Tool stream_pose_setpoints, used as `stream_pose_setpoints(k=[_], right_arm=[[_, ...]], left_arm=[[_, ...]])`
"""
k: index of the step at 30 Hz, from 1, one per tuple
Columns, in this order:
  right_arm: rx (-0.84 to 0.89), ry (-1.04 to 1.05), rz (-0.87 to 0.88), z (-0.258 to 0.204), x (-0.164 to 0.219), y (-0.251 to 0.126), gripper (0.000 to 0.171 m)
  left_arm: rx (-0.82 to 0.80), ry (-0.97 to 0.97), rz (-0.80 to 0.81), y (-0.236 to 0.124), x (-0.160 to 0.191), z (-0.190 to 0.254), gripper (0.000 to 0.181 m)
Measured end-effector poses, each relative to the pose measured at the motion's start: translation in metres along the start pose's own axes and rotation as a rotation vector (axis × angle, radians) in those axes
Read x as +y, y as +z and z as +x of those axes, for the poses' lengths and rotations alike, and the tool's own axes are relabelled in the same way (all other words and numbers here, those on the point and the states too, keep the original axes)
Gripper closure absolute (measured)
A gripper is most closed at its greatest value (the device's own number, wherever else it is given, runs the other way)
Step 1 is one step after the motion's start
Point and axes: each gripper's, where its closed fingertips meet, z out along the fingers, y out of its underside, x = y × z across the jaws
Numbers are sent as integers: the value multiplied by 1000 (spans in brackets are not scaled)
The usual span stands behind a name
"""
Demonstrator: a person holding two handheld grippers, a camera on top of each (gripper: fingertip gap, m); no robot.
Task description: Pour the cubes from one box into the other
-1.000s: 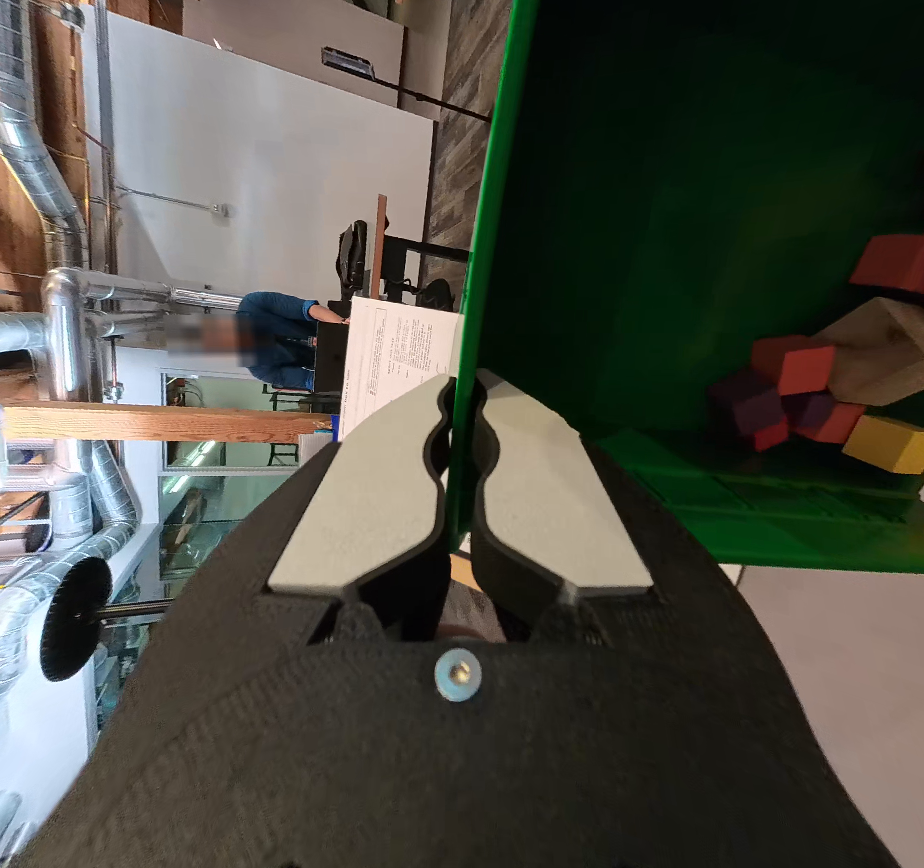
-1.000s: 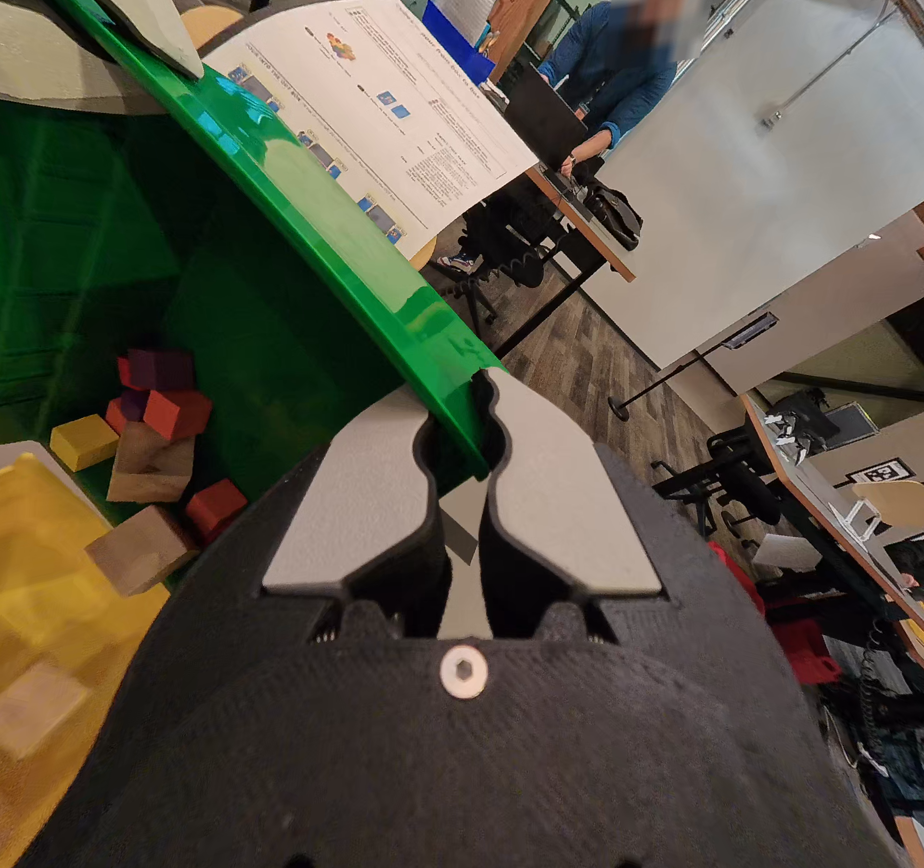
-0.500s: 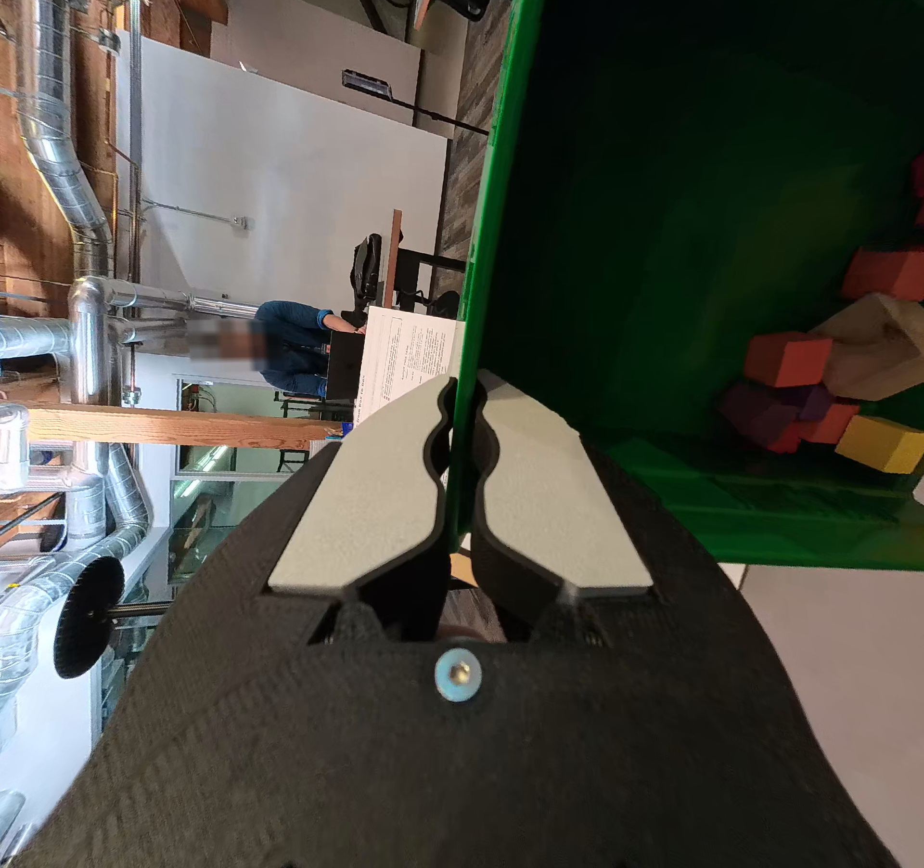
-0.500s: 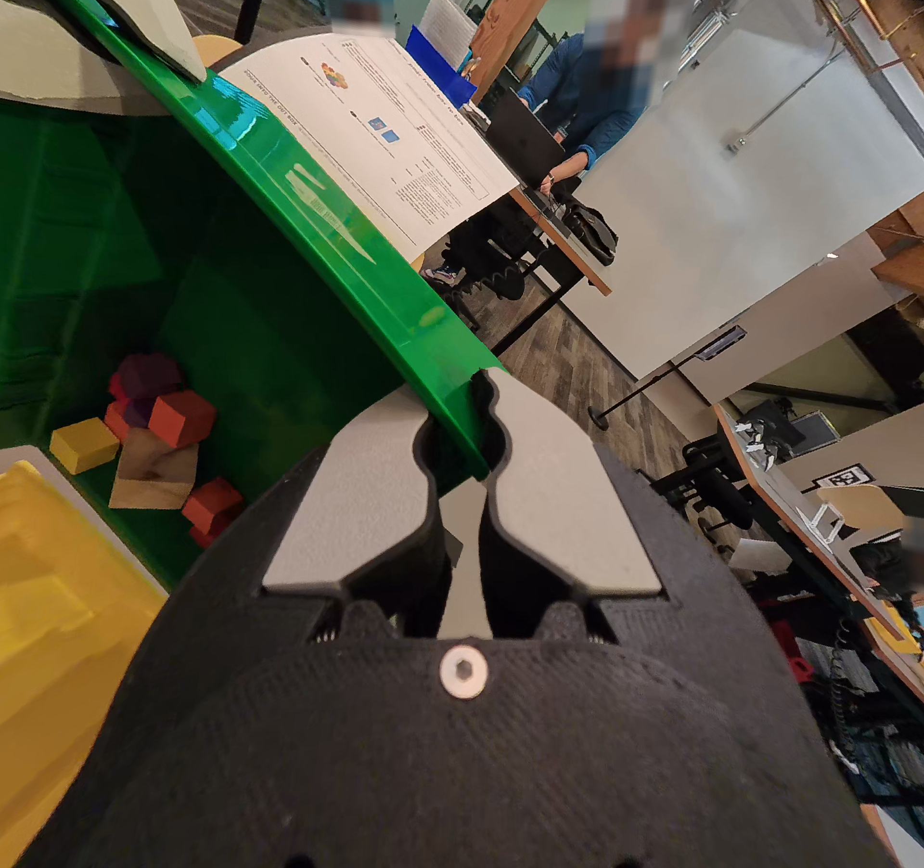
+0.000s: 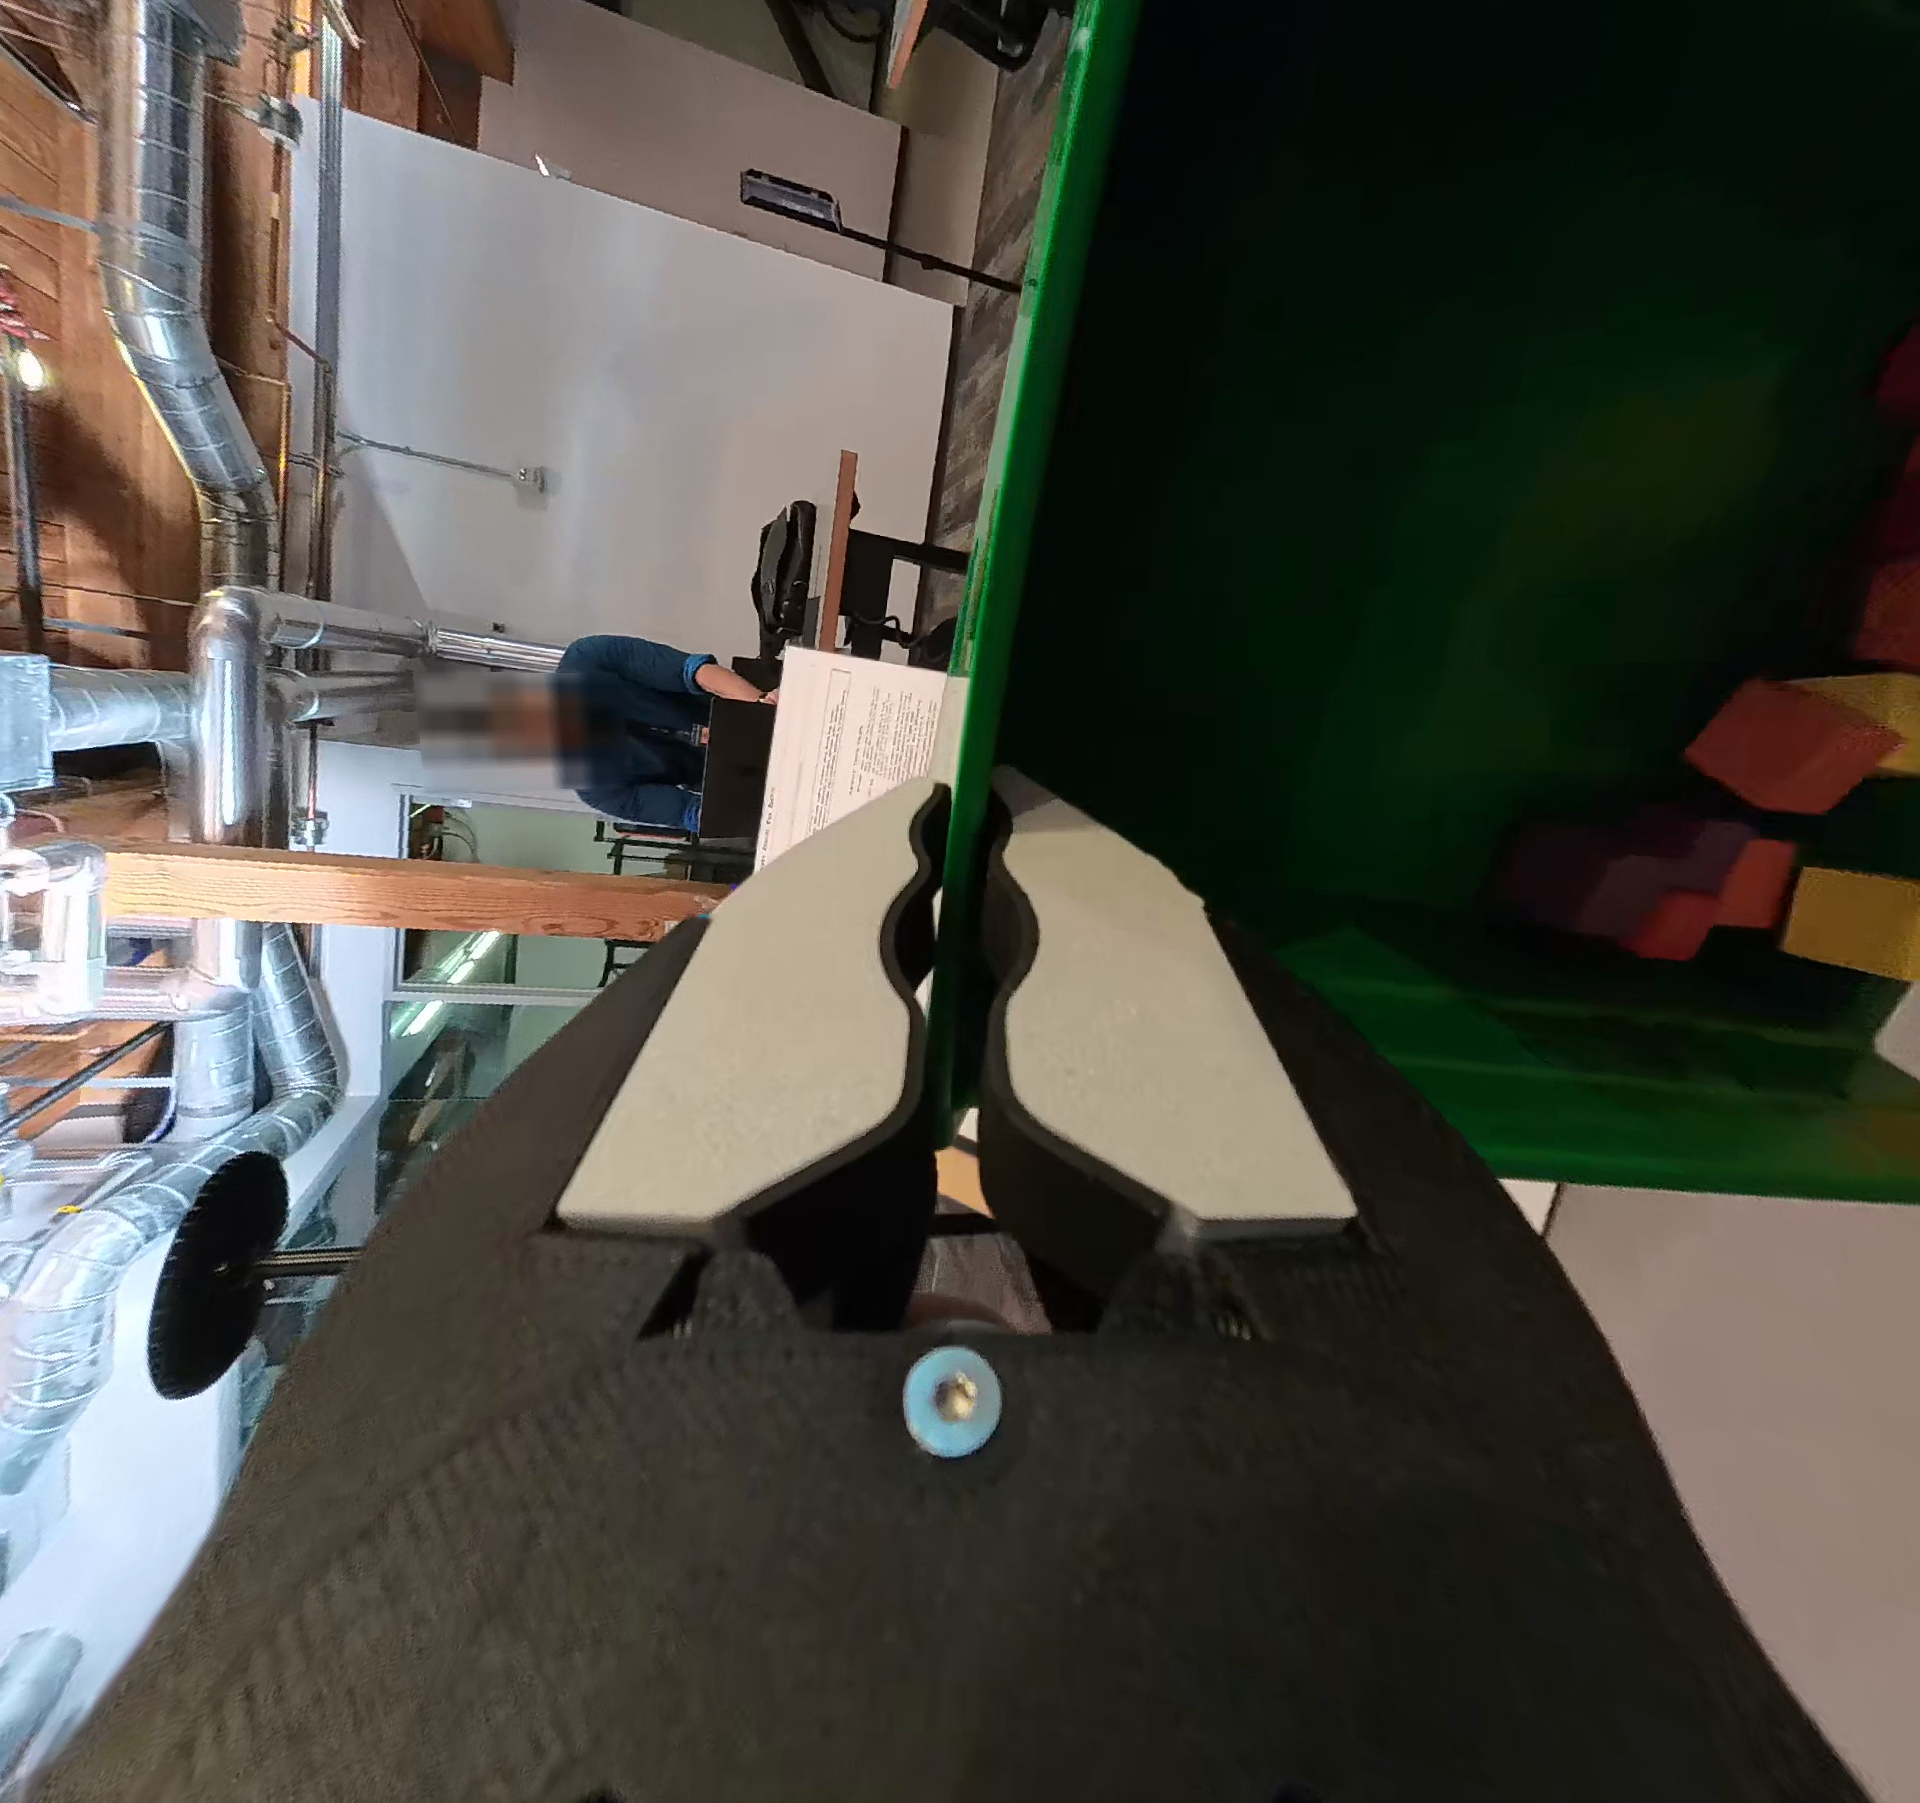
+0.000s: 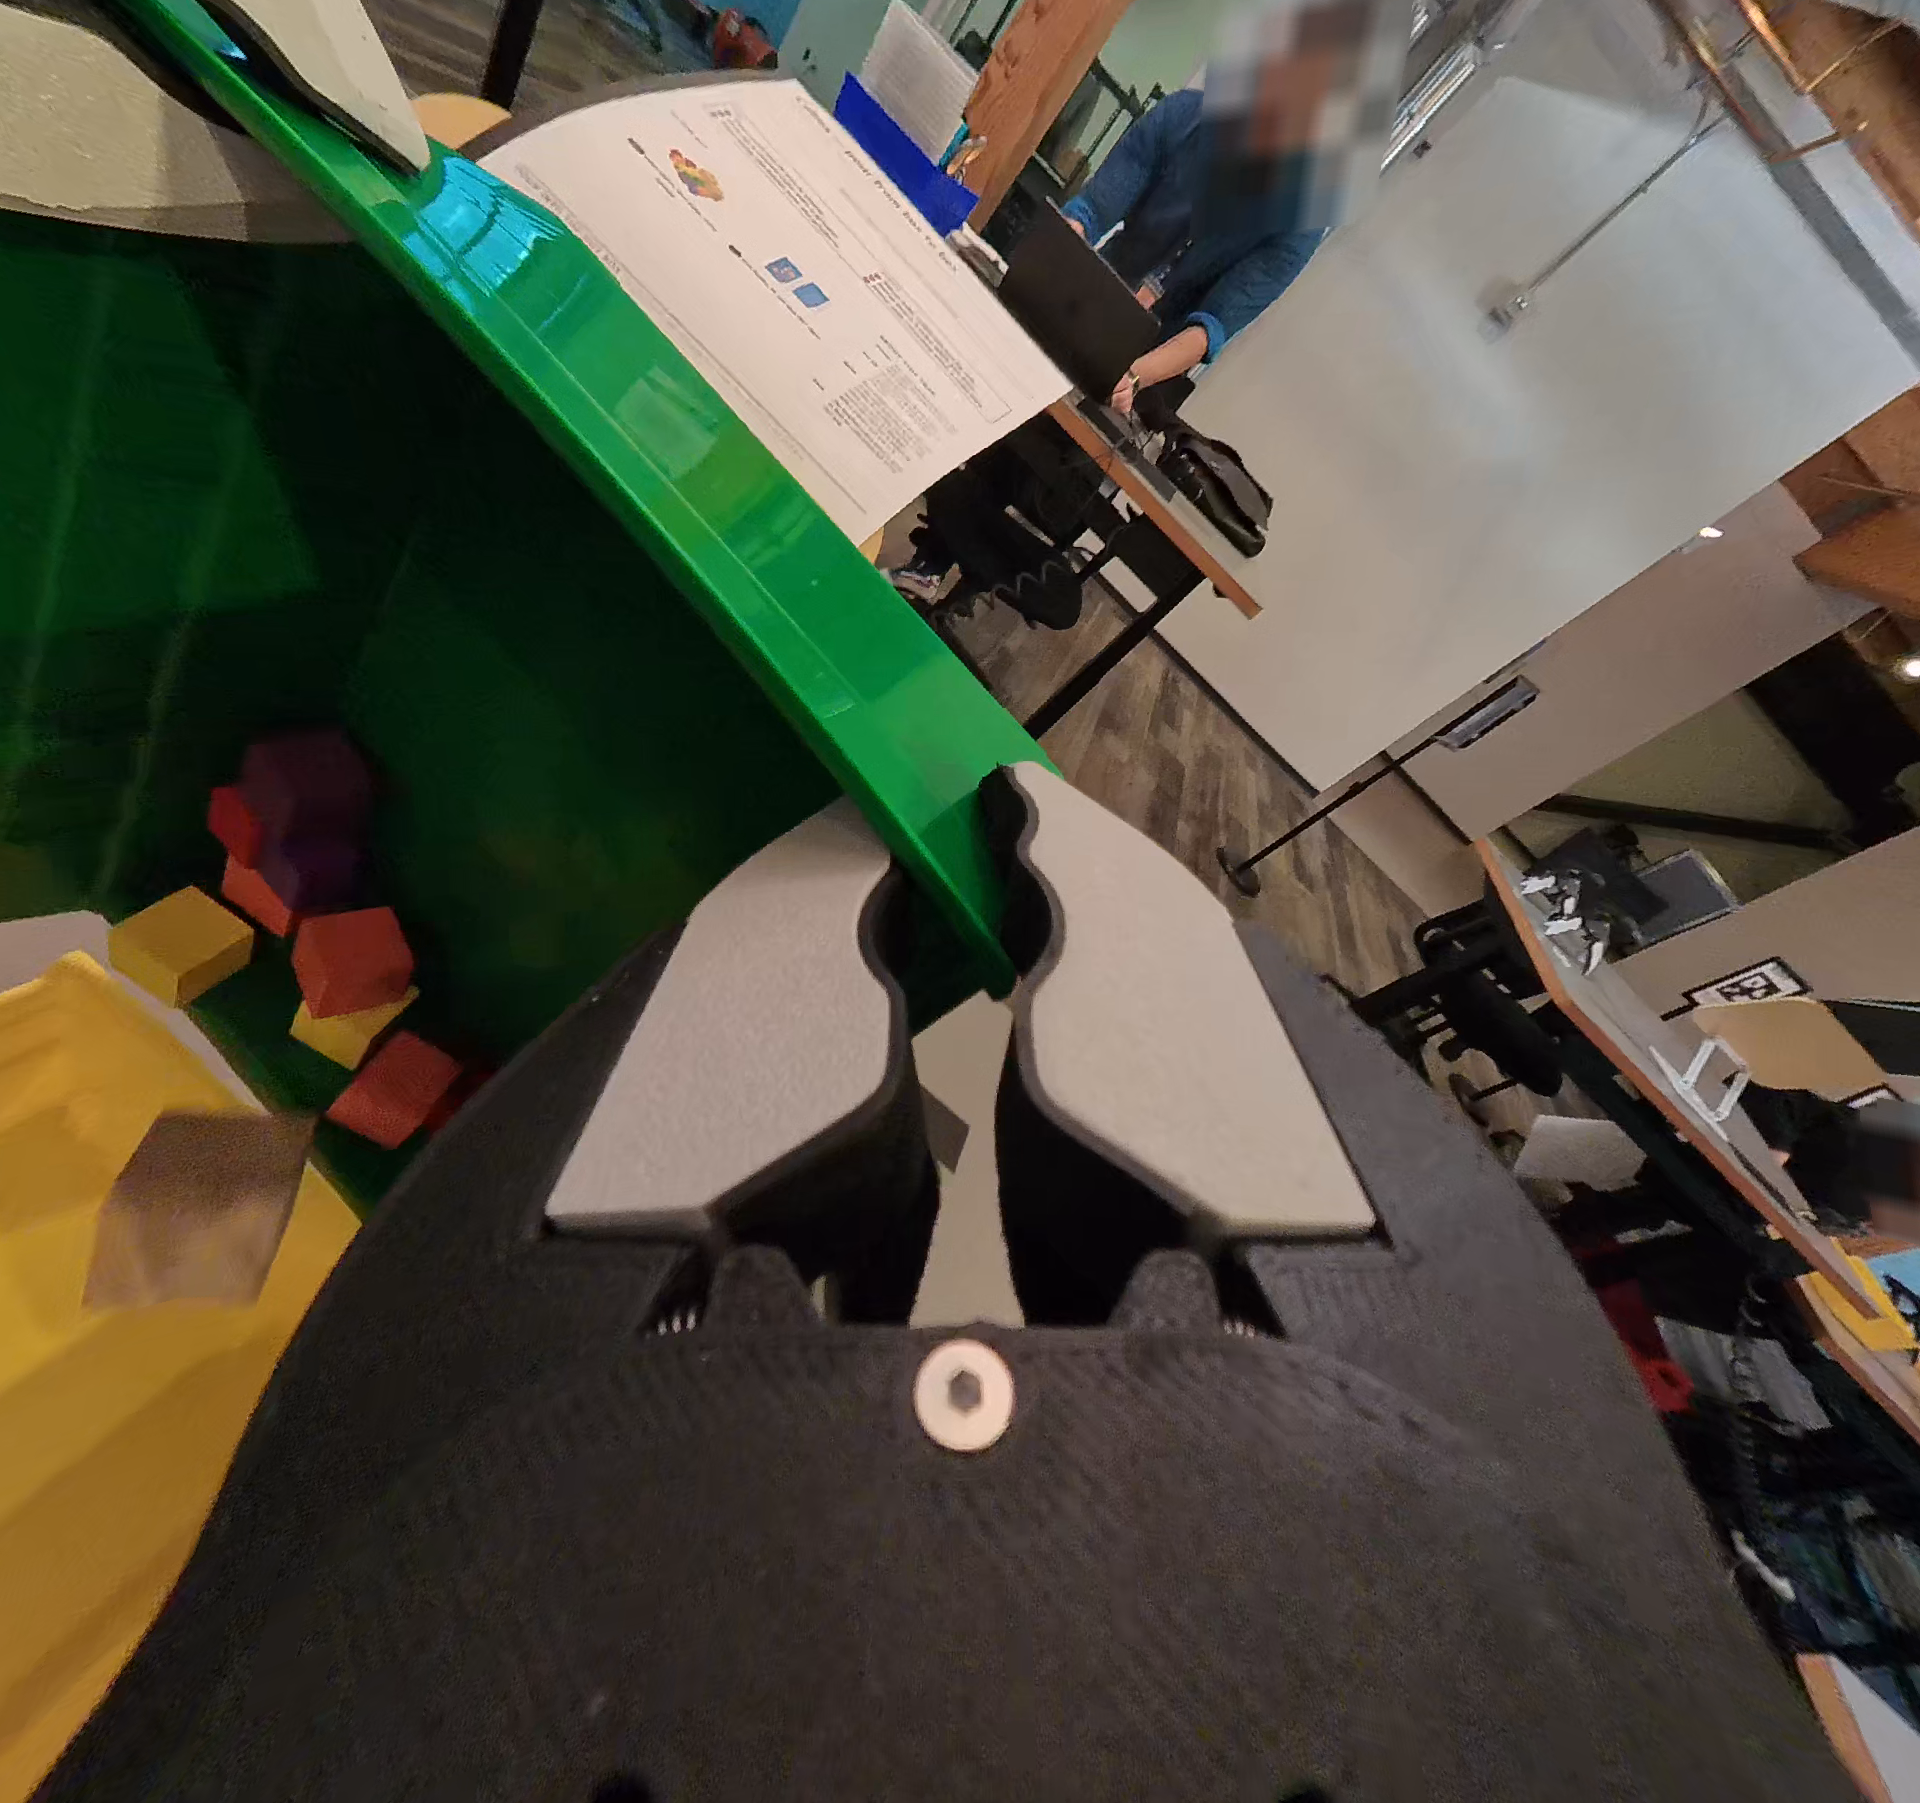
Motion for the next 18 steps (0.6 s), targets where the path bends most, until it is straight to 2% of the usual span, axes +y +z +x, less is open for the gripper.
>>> stream_pose_setpoints(k=[18], right_arm=[[19,-21,14,-1,-6,-9,163]], left_arm=[[-28,6,11,-10,-2,-2,179]])
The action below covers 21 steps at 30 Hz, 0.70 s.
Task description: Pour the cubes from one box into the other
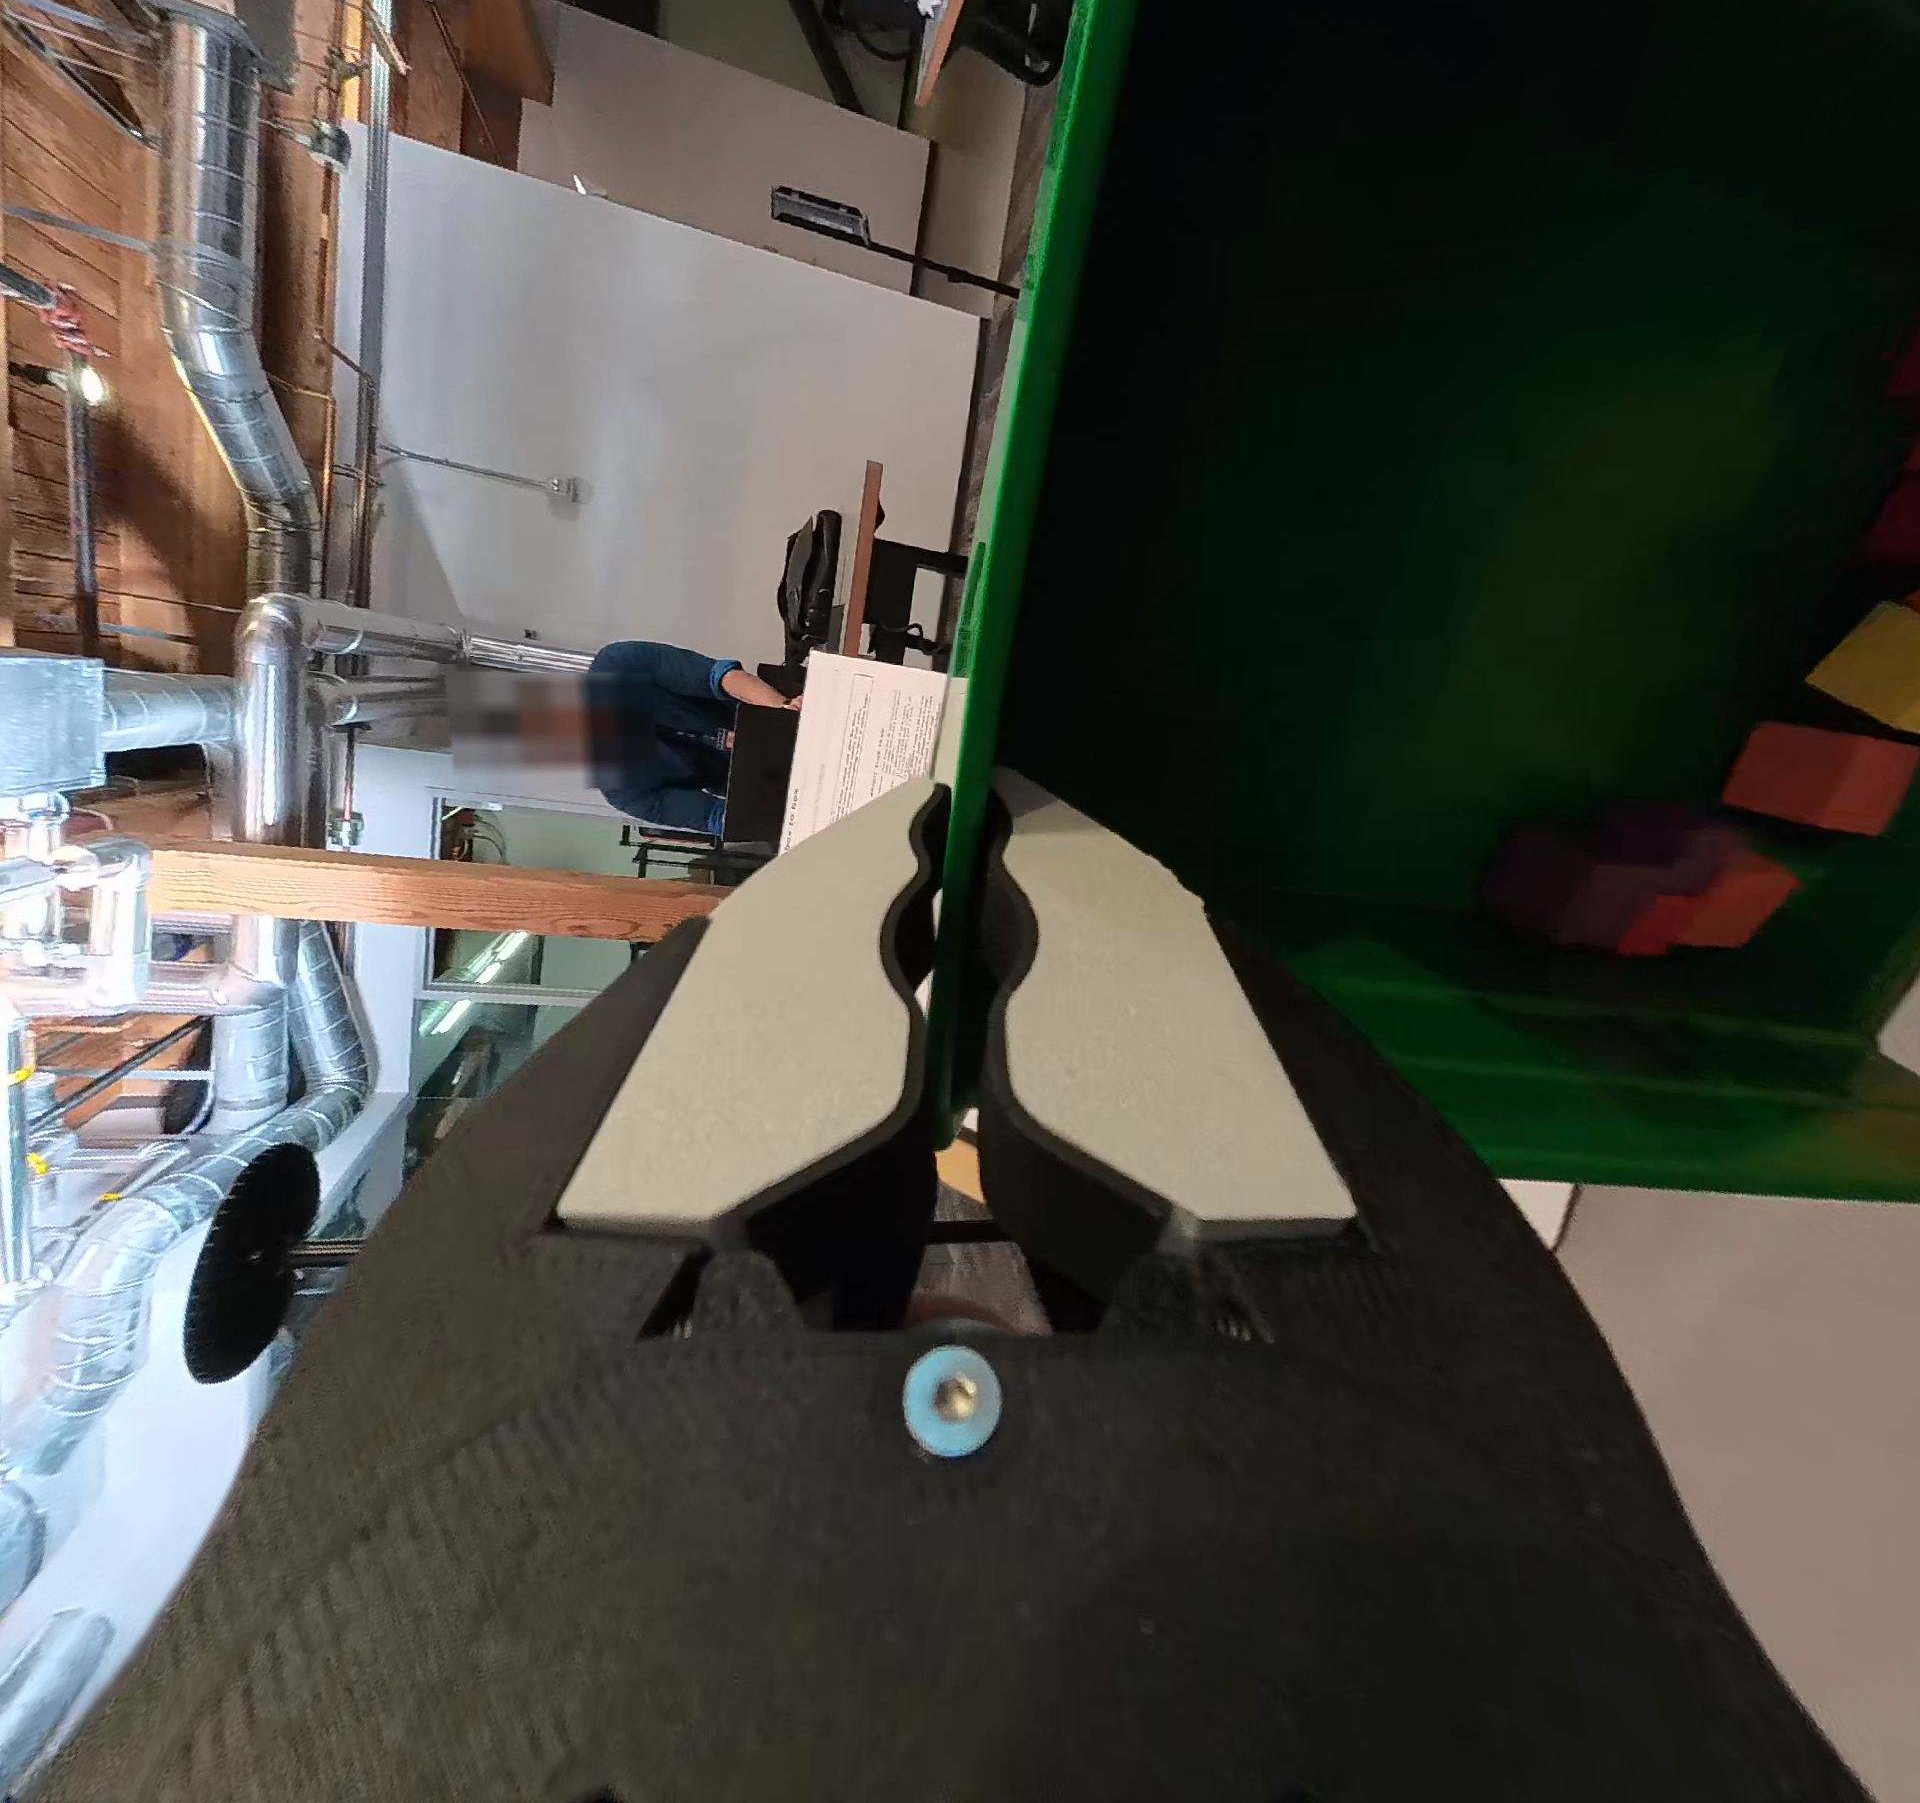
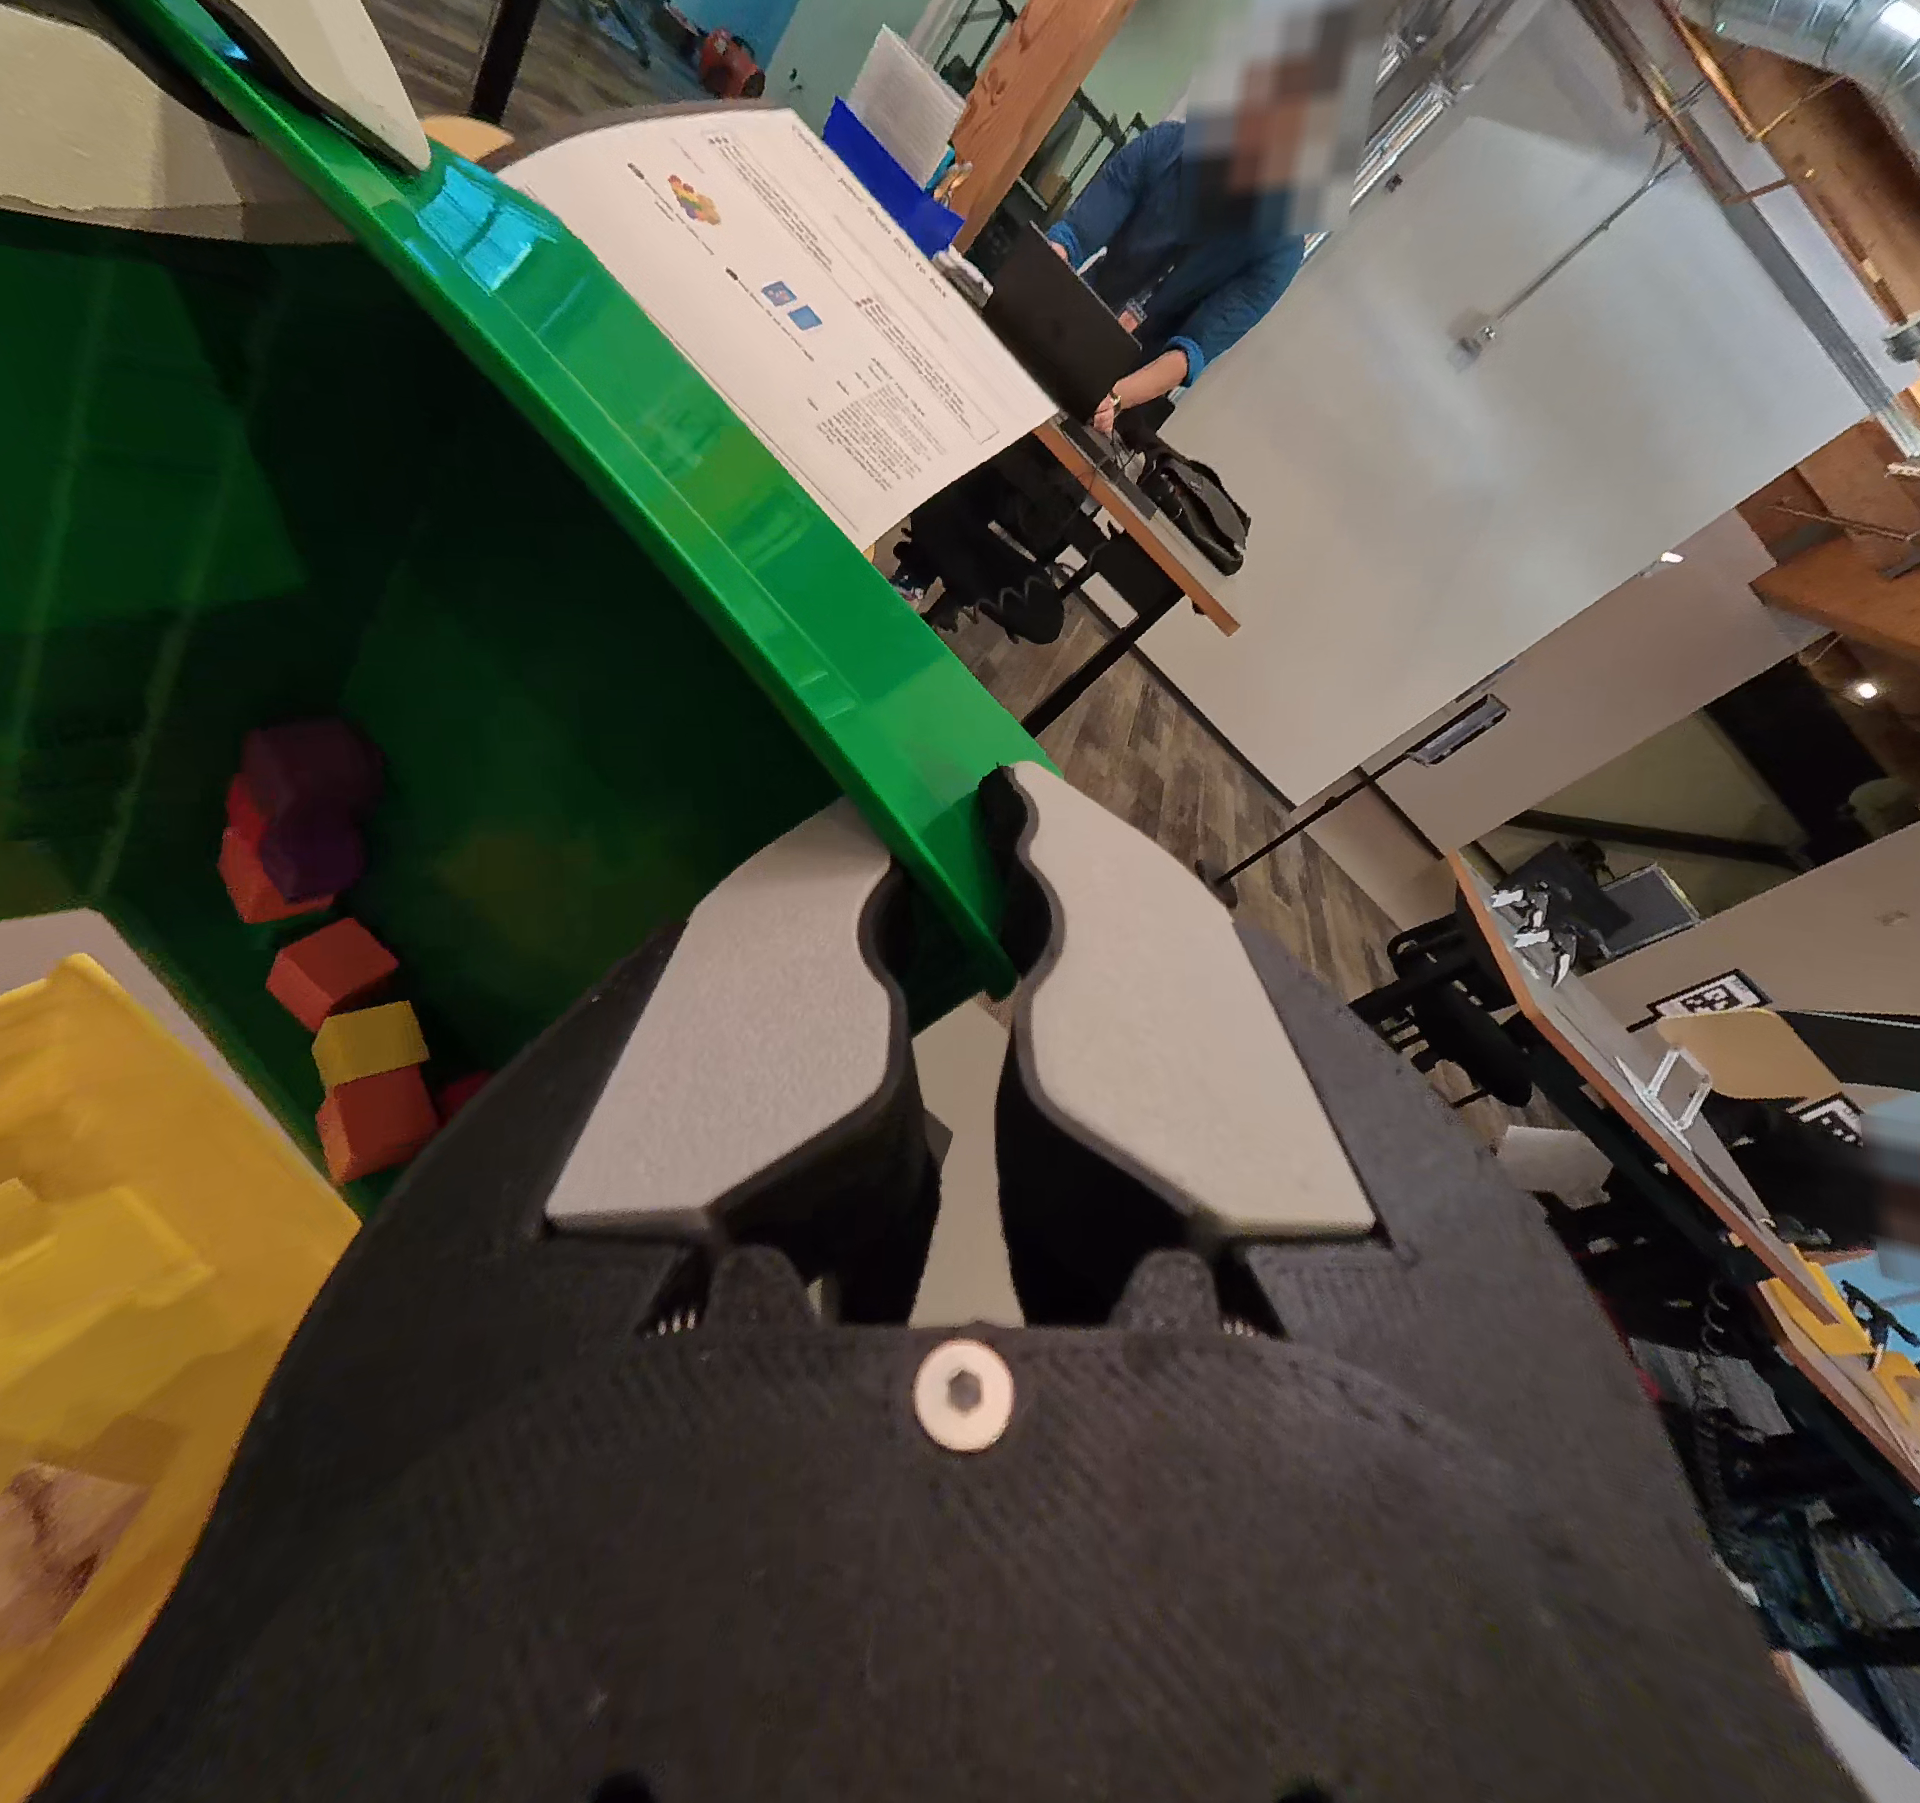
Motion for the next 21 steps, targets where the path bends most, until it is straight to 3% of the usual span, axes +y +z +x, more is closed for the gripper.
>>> stream_pose_setpoints(k=[21], right_arm=[[18,-23,-7,-7,1,-11,164]], left_arm=[[-8,22,3,-9,-1,7,179]])
